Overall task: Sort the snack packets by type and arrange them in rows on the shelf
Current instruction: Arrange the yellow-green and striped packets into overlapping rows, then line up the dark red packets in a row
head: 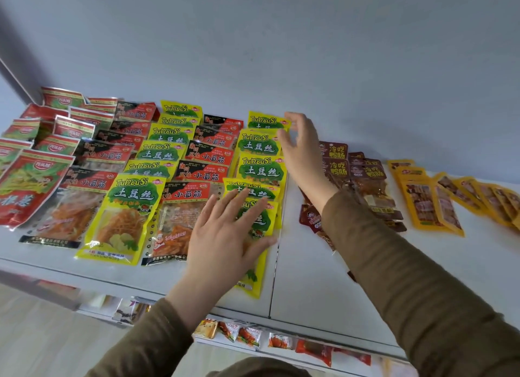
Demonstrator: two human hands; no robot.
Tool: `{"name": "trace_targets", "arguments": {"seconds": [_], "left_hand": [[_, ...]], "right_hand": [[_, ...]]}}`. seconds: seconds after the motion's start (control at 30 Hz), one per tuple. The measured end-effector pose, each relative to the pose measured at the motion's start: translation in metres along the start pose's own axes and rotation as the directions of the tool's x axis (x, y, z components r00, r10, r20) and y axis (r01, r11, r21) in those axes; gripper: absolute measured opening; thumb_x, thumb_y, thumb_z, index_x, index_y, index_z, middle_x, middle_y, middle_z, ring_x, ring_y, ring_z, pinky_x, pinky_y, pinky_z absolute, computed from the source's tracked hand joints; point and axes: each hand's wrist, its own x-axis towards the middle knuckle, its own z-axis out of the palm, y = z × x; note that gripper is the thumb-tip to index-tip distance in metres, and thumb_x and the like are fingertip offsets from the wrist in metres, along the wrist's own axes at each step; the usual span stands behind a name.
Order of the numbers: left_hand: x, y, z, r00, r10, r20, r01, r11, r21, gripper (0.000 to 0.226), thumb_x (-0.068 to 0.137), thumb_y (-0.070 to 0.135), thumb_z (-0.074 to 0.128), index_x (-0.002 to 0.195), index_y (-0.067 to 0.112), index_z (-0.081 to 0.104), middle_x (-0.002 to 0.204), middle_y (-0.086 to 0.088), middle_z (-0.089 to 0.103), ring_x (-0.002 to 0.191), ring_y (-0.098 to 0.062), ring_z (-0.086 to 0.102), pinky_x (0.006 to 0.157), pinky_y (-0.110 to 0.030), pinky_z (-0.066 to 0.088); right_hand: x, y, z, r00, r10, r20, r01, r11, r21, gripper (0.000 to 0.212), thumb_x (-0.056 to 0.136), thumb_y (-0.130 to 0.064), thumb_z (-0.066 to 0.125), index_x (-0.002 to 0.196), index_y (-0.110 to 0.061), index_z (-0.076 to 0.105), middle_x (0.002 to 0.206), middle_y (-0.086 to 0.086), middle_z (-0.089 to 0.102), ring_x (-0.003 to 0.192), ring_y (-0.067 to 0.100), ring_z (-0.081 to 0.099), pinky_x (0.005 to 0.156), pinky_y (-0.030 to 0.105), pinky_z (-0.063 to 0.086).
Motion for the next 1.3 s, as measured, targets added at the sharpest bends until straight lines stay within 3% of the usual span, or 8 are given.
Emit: {"name": "trace_targets", "arguments": {"seconds": [0.17, 0.3, 0.4, 0.5, 0.7, 1.0, 1.17, 1.3], "left_hand": [[-0.032, -0.017, -0.003, 0.997, -0.019, -0.080, 0.009, 0.993, -0.121, 0.051, 0.101, 0.056, 0.043, 0.142, 0.029, 0.058, 0.152, 0.001, 0.051, 0.142, -0.026, 0.045, 0.118, -0.048, 0.035], [-0.045, -0.012, 0.008, 0.990, 0.035, 0.138, -0.035, 0.999, -0.006, 0.070, 0.099, 0.071, 0.021, 0.159, 0.037, 0.031, 0.170, 0.002, 0.018, 0.158, -0.018, 0.013, 0.128, -0.049, 0.011], [-0.047, -0.008, 0.013, 0.985, -0.012, 0.172, 0.006, 0.999, 0.035, 0.073, 0.097, 0.073, 0.015, 0.161, 0.038, 0.025, 0.171, 0.002, 0.014, 0.159, -0.017, 0.005, 0.128, -0.049, 0.007], [-0.046, -0.004, 0.009, 0.986, -0.036, 0.163, 0.031, 0.999, 0.035, 0.073, 0.098, 0.070, 0.022, 0.158, 0.032, 0.037, 0.168, -0.002, 0.026, 0.157, -0.021, 0.019, 0.127, -0.051, 0.012], [-0.034, 0.017, -0.009, 0.997, 0.046, 0.063, -0.041, 0.996, -0.076, 0.064, 0.101, 0.059, 0.028, 0.154, 0.027, 0.044, 0.164, -0.004, 0.035, 0.154, -0.026, 0.028, 0.126, -0.051, 0.022], [0.022, 0.112, 0.024, 0.972, 0.207, 0.115, -0.166, 0.942, -0.291, 0.065, 0.107, 0.029, 0.038, 0.164, 0.017, 0.009, 0.172, -0.010, 0.007, 0.159, -0.021, -0.003, 0.126, -0.029, -0.005], [0.051, 0.136, 0.046, 0.976, 0.114, 0.186, -0.056, 0.954, -0.294, 0.061, 0.104, 0.021, 0.033, 0.163, 0.014, 0.017, 0.170, -0.014, 0.017, 0.158, -0.027, 0.009, 0.128, -0.037, 0.006], [0.060, 0.142, 0.057, 0.992, -0.003, 0.127, 0.031, 0.975, -0.219, 0.059, 0.104, 0.034, 0.041, 0.159, 0.014, 0.031, 0.158, -0.008, 0.039, 0.143, -0.030, 0.033, 0.118, -0.041, 0.029]], "right_hand": [[-0.080, -0.027, -0.037, 0.874, -0.463, 0.148, 0.467, 0.884, 0.013, 0.016, 0.104, -0.021, 0.054, 0.107, -0.013, 0.068, 0.098, -0.006, 0.067, 0.091, 0.009, 0.061, 0.079, 0.027, 0.049], [-0.121, -0.017, -0.029, 0.776, -0.307, 0.552, 0.457, 0.875, -0.156, 0.032, 0.105, -0.022, 0.050, 0.135, -0.019, 0.062, 0.132, -0.003, 0.064, 0.126, 0.014, 0.051, 0.107, 0.029, 0.040], [-0.126, -0.006, -0.020, 0.744, -0.159, 0.649, 0.444, 0.843, -0.302, 0.051, 0.106, -0.022, 0.047, 0.156, -0.019, 0.036, 0.163, 0.001, 0.032, 0.151, 0.015, 0.020, 0.124, 0.027, 0.011], [-0.130, -0.010, -0.019, 0.752, -0.158, 0.639, 0.417, 0.866, -0.276, 0.050, 0.107, -0.022, 0.045, 0.156, -0.019, 0.036, 0.165, 0.001, 0.027, 0.154, 0.015, 0.017, 0.126, 0.028, 0.011], [-0.124, -0.006, -0.078, 0.908, -0.113, 0.403, 0.261, 0.905, -0.335, 0.025, 0.101, -0.015, 0.055, 0.123, -0.018, 0.068, 0.131, -0.004, 0.064, 0.123, 0.019, 0.054, 0.106, 0.035, 0.040], [-0.144, 0.040, -0.137, 0.805, 0.344, 0.483, 0.155, 0.665, -0.731, 0.052, 0.103, -0.043, 0.044, 0.153, -0.034, 0.035, 0.165, 0.000, 0.024, 0.143, 0.034, 0.030, 0.113, 0.049, 0.038], [-0.153, 0.041, -0.139, 0.825, 0.173, 0.538, 0.188, 0.814, -0.550, 0.050, 0.100, -0.029, 0.051, 0.149, -0.022, 0.046, 0.149, 0.006, 0.053, 0.133, 0.029, 0.049, 0.112, 0.037, 0.037], [-0.129, 0.052, -0.174, 0.914, 0.205, 0.349, -0.083, 0.939, -0.334, 0.029, 0.103, -0.024, 0.051, 0.127, -0.025, 0.067, 0.113, -0.015, 0.069, 0.091, -0.004, 0.062, 0.073, 0.007, 0.042]]}}
